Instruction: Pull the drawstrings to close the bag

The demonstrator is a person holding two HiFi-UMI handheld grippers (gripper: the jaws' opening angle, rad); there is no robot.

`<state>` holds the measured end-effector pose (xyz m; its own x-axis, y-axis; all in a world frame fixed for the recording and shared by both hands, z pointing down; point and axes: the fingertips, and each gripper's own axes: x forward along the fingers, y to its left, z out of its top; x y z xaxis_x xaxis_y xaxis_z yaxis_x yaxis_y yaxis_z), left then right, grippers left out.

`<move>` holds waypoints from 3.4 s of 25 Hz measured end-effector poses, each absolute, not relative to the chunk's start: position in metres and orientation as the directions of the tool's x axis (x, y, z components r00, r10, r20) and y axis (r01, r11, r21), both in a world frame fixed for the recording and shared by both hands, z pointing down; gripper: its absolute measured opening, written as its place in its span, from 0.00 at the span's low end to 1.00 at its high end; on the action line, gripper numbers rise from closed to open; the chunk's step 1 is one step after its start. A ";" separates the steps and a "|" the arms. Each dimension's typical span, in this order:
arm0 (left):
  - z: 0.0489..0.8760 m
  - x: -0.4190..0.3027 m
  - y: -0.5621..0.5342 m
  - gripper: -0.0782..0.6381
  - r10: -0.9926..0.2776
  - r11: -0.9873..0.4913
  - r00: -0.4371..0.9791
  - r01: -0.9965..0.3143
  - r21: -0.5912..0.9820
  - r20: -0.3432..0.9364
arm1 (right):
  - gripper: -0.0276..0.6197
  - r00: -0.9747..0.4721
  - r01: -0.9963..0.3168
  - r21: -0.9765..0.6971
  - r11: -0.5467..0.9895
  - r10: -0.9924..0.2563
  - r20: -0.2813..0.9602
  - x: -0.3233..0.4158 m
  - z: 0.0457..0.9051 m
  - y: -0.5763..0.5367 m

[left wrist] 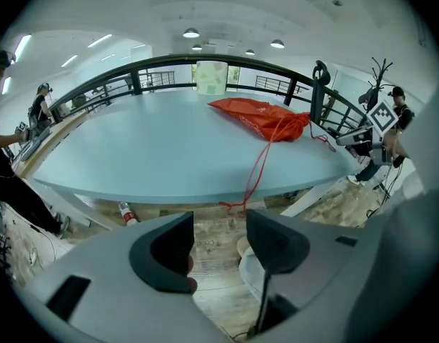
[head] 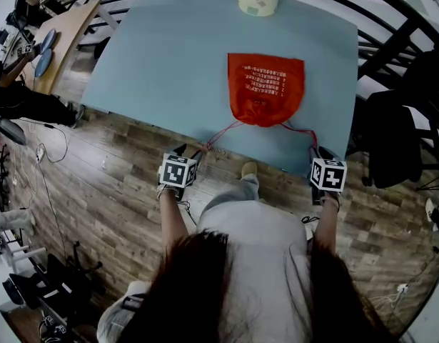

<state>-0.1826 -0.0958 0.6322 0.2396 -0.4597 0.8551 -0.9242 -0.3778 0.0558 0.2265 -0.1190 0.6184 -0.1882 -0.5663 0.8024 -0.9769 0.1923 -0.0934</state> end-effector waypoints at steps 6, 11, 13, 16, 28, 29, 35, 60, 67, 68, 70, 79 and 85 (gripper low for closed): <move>0.629 -0.179 -0.088 0.42 -0.476 -0.370 0.248 -0.927 0.064 0.844 | 0.21 -0.189 -0.976 -0.087 0.198 -0.587 0.787 0.226 0.612 -0.116; 0.618 -0.181 -0.088 0.42 -0.517 -0.358 0.236 -0.933 0.043 0.822 | 0.21 -0.194 -0.976 -0.086 0.202 -0.608 0.770 0.221 0.604 -0.114; 0.613 -0.180 -0.087 0.42 -0.531 -0.360 0.243 -0.932 0.043 0.812 | 0.21 -0.196 -0.975 -0.086 0.203 -0.619 0.761 0.219 0.601 -0.112; 0.606 -0.176 -0.084 0.41 -0.550 -0.368 0.253 -0.929 0.041 0.796 | 0.21 -0.201 -0.974 -0.085 0.210 -0.633 0.747 0.215 0.595 -0.106; 0.585 -0.150 -0.065 0.36 -0.605 -0.419 0.285 -0.908 0.007 0.743 | 0.21 -0.216 -0.970 -0.068 0.235 -0.696 0.685 0.206 0.575 -0.076; 0.582 -0.148 -0.063 0.36 -0.614 -0.421 0.287 -0.907 0.003 0.736 | 0.21 -0.219 -0.969 -0.064 0.240 -0.701 0.679 0.204 0.573 -0.073; 0.568 -0.141 -0.052 0.33 -0.654 -0.428 0.295 -0.904 -0.019 0.696 | 0.21 -0.233 -0.964 -0.053 0.261 -0.729 0.644 0.194 0.562 -0.057; 0.523 -0.120 -0.007 0.19 -0.785 -0.418 0.302 -0.903 -0.102 0.541 | 0.14 -0.272 -0.947 0.007 0.321 -0.812 0.517 0.165 0.519 -0.012; 0.508 -0.111 -0.001 0.16 -0.805 -0.426 0.312 -0.896 -0.126 0.504 | 0.13 -0.268 -0.951 0.011 0.309 -0.842 0.468 0.167 0.502 -0.003; 0.505 -0.110 -0.001 0.16 -0.809 -0.425 0.313 -0.896 -0.129 0.497 | 0.13 -0.267 -0.951 0.014 0.307 -0.847 0.460 0.167 0.499 -0.003; 0.500 -0.108 -0.001 0.15 -0.815 -0.429 0.319 -0.893 -0.135 0.484 | 0.12 -0.263 -0.953 0.018 0.301 -0.858 0.441 0.167 0.494 -0.002; 0.474 -0.096 -0.007 0.14 -0.860 -0.420 0.344 -0.897 -0.138 0.378 | 0.10 -0.258 -0.956 0.039 0.291 -0.896 0.363 0.161 0.472 -0.003; 0.456 -0.091 -0.005 0.14 -0.877 -0.421 0.364 -0.896 -0.138 0.313 | 0.09 -0.256 -0.957 0.051 0.287 -0.911 0.323 0.154 0.459 0.003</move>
